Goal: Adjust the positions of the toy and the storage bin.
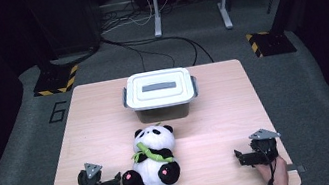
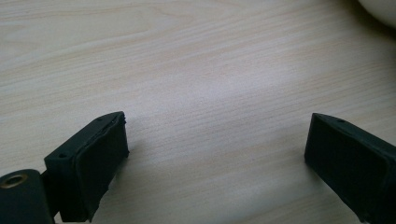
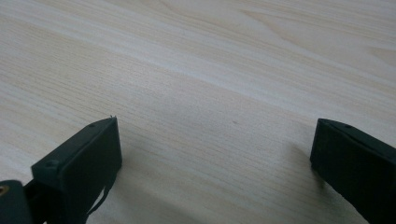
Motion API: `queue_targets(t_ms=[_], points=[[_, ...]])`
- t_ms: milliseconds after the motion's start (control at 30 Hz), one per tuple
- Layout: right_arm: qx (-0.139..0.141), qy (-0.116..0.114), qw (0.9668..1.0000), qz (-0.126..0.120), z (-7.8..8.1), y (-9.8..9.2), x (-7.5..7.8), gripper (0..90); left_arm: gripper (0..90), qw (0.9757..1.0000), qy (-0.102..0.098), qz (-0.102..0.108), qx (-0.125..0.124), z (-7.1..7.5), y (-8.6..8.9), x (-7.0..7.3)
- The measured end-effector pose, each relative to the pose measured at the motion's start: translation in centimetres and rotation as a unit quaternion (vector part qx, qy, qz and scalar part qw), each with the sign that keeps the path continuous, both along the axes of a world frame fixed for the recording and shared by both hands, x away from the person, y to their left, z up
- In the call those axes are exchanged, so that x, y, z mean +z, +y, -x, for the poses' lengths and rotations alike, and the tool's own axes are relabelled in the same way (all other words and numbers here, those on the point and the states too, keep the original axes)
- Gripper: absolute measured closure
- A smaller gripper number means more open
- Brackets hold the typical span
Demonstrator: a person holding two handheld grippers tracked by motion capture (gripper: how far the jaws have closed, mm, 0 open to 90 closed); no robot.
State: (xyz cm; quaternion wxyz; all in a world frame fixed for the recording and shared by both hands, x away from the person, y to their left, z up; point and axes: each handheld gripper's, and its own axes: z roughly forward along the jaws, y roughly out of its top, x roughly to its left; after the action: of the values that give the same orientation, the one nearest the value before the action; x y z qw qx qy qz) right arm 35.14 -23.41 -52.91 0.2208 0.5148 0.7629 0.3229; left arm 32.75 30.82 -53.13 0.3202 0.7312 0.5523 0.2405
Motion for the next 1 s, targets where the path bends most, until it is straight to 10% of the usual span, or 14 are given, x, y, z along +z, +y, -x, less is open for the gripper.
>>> queue_targets(t_ms=[767,1000], points=[[-0.003,0.0,1.0,-0.001,0.1,0.0,0.0,1.1,4.3,0.9999,0.008,0.001,-0.009,-0.5,-0.1,0.1],[-0.003,0.0,1.0,-0.001,0.0,0.0,0.0,1.1,4.3,0.9994,-0.007,0.025,-0.025,0.2,0.0,2.7]])
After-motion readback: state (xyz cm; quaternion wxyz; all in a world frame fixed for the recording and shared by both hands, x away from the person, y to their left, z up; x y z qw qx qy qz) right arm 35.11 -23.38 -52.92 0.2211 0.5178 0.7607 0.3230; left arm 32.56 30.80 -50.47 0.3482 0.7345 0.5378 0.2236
